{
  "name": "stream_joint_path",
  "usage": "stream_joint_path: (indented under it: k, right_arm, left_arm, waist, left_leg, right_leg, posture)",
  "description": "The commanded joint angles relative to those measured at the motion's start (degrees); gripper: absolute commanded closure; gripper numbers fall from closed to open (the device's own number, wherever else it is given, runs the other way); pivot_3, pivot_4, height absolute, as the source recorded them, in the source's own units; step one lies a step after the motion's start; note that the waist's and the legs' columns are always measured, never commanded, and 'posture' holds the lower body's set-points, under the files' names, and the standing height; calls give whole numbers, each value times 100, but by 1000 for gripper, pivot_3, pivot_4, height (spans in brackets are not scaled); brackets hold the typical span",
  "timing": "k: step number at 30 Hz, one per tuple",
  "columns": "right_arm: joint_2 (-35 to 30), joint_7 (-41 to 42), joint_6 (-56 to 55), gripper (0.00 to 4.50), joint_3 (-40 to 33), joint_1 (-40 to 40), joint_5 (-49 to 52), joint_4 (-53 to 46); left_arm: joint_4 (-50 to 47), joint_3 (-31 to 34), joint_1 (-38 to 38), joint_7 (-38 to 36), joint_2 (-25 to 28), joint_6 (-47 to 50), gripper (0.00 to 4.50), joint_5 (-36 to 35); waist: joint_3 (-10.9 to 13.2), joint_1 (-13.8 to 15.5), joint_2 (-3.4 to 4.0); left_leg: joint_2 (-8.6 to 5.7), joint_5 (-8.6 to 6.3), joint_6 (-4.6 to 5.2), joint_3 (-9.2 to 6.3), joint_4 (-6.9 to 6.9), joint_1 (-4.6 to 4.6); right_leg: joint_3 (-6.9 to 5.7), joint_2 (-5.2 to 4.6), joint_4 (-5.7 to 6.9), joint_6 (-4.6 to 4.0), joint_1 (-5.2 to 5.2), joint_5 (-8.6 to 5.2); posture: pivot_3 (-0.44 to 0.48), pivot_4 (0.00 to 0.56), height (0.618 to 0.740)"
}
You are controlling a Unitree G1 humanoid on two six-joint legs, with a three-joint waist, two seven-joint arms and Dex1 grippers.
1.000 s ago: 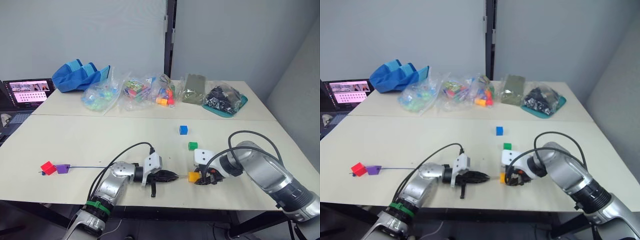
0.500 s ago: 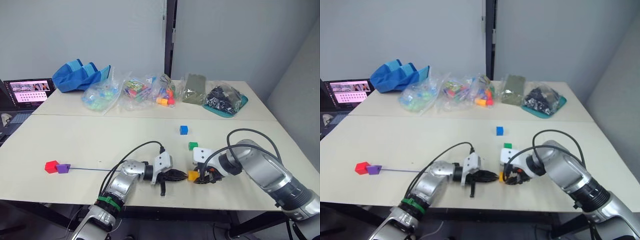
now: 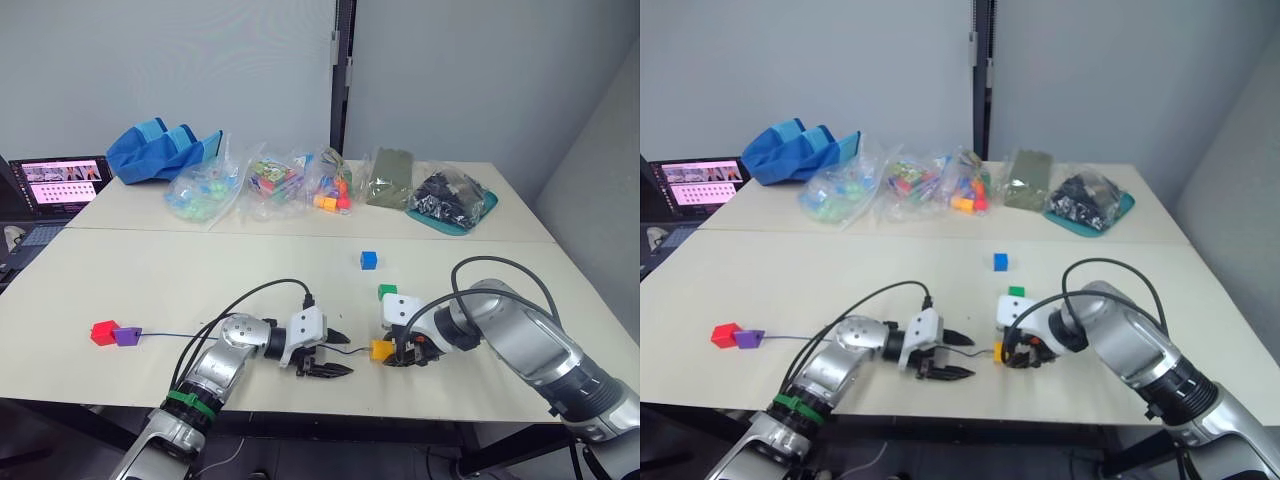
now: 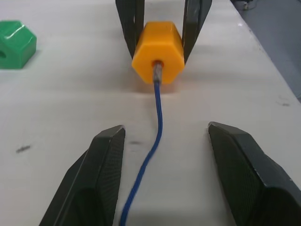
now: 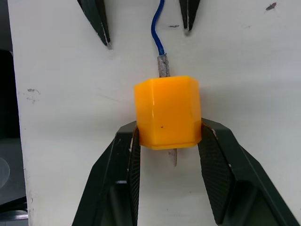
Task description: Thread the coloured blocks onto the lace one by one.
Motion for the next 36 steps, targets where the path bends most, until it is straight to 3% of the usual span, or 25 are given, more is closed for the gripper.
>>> stream_joint_path:
  k: [1,9,22,32,36]
  right_arm:
    - [-29,-7,24,3238,-118,-92,80,-191]
    - [-54,-1,27,3238,-111,-143,96,-216]
    - [-49,-19,109,3238,-50,-179,124,-279]
    - [39,-113,64,3238,130,-124,33,-245]
    - [25,-126,31,3238,175,-97,2,-229]
  left_arm:
    - [-174,89,-2,72,6,66,2115,-55]
    - [-48,43,-132,214,-171,162,4500,-10]
    - [-1,-172,-313,258,-633,269,4500,57]
    - [-86,11,-263,269,-457,420,4500,-72]
    - [-27,72,-276,351,-428,352,3288,-62]
  waist:
    - [0,-7,0]
    - [0,-7,0]
    - [0,-7,0]
    - [0,-14,0]
    - [0,-14,0]
  left_leg:
    - [0,0,0,0,0,0]
    - [0,0,0,0,0,0]
    - [0,0,0,0,1,0]
    - [0,0,0,0,0,1]
    - [0,0,0,0,0,1]
  right_leg:
    - [0,0,0,0,0,0]
    - [0,0,0,0,0,0]
    - [0,0,1,0,0,0]
    - [0,0,1,0,0,0]
    - [0,0,1,0,0,0]
  posture:
    - [0,150,740]
    - [0,150,740]
    - [0,150,740]
    - [0,150,740]
    - [0,150,740]
